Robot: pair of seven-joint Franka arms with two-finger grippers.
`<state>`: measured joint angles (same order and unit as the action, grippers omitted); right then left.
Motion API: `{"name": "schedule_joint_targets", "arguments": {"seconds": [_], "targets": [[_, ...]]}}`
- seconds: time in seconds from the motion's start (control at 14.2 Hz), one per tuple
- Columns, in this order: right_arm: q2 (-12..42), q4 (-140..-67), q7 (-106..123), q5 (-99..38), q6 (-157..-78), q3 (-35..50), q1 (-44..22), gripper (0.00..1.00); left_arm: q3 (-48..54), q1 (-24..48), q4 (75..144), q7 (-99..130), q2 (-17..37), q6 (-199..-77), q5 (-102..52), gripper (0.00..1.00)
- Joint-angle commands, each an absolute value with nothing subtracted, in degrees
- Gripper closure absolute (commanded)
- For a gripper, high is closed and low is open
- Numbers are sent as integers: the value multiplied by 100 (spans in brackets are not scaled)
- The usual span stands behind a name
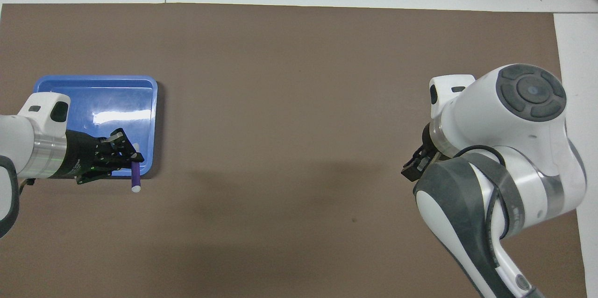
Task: Right arm passes pens to left for tray arrangement
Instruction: 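Carry the purple pen over the tray while the right gripper returns, then lower the purple pen into the tray and open the left gripper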
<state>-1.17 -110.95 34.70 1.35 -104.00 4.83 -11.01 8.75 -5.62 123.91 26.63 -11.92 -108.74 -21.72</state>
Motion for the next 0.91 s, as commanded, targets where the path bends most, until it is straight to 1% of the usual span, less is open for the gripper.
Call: {"name": "schedule_joint_targets", "arguments": {"seconds": [0.0, 0.21, 0.42, 0.56, 0.7, 0.84], "targets": [[-430, -11706, 4637, 299, -10914, 554, -731, 0, 914, -711, 12393, 1849, -1178, -10758, -1821, 100], [-580, -12215, 4781, 299, -11310, 554, -178, 0, 914, -895, 12375, 961, -880, -10854, -1381, 100], [-580, -12497, 4781, 299, -11417, 554, 87, 0, 914, -1011, 12357, 650, -634, -11108, -1143, 100], [-519, -12559, 4738, 299, -11434, 545, 184, 6, 914, -1011, 12340, 642, -484, -11302, -1029, 100], [-466, -12629, 4589, 299, -11627, 554, 403, 19, 914, -1011, 12235, 633, -265, -11469, -915, 100], [-396, -12639, 4159, 299, -11681, 554, 527, 19, 914, -1020, 12226, 624, -194, -11663, -914, 100]]}}
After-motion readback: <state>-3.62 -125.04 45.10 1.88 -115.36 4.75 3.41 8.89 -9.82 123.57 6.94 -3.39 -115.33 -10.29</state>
